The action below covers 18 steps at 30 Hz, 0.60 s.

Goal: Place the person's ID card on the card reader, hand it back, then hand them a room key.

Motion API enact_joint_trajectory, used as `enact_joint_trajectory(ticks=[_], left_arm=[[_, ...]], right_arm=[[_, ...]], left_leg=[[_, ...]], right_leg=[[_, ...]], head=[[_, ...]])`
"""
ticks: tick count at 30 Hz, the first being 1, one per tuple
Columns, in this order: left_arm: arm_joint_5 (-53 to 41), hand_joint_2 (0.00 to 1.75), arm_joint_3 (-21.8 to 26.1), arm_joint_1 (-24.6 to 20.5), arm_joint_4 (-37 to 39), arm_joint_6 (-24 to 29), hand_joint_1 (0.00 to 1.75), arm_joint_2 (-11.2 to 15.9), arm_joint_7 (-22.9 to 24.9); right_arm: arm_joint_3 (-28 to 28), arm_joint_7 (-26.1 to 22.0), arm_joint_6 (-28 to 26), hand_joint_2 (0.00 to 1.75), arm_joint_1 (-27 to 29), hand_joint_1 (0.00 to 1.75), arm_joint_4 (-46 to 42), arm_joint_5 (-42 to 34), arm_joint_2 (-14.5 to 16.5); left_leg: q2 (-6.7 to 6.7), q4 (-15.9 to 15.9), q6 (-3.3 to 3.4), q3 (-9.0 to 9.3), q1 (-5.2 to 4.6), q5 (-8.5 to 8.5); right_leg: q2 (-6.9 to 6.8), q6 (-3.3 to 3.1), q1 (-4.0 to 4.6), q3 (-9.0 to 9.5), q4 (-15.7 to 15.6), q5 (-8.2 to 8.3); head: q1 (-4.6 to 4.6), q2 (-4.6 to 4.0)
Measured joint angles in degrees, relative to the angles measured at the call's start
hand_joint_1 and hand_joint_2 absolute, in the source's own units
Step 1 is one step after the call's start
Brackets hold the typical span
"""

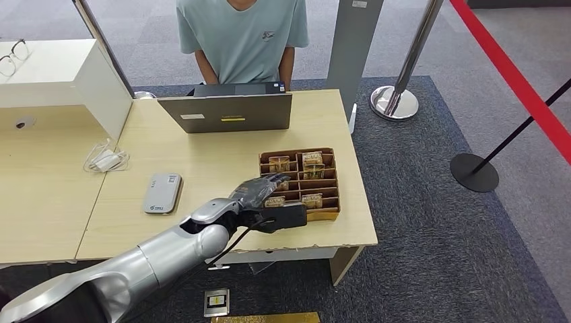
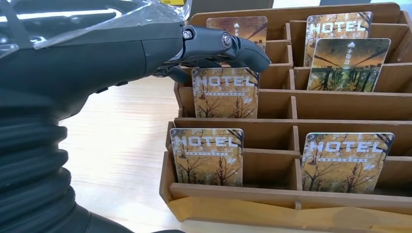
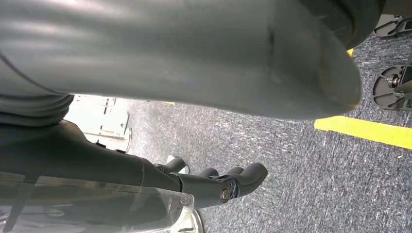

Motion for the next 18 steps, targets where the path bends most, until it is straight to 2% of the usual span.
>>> enact_joint_trajectory(ticks=[1,3,5,18], left_arm=[[0.0,1.75,0.0,0.0,0.1,0.0,0.1,-0.1,0.0],[0.2,1.75,0.0,0.0,0.3,-0.4,0.97,-0.3,0.0],[0.4,1.75,0.1,0.0,0.5,-1.1,1.75,-0.5,0.1],[1.4,1.75,0.9,-0.3,1.3,-2.6,1.75,-0.6,0.1]], right_arm=[[0.0,0.0,0.0,0.0,0.0,0.0,0.0,0.0,0.0],[0.0,0.0,0.0,0.0,0.0,0.0,0.0,0.0,0.0],[0.0,-0.1,0.0,0.0,0.0,0.0,0.0,0.0,0.0],[0.4,-0.4,0.0,0.0,0.0,0.0,0.0,0.0,0.0]], left_leg=[[0.0,0.0,0.0,0.0,0.0,0.0],[0.0,0.0,0.0,0.0,0.0,0.0],[0.0,0.0,0.0,0.01,0.0,0.0],[0.0,0.0,0.01,0.2,0.0,0.0]], right_leg=[[0.0,0.0,0.0,0.0,0.0,0.0],[0.0,0.0,0.0,0.0,0.0,0.0],[0.0,0.0,0.0,0.01,0.0,0.0],[-0.01,0.0,-0.02,0.3,0.0,0.0]], head=[[0.0,0.0],[0.0,0.0],[0.0,0.0],[0.01,0.0]])
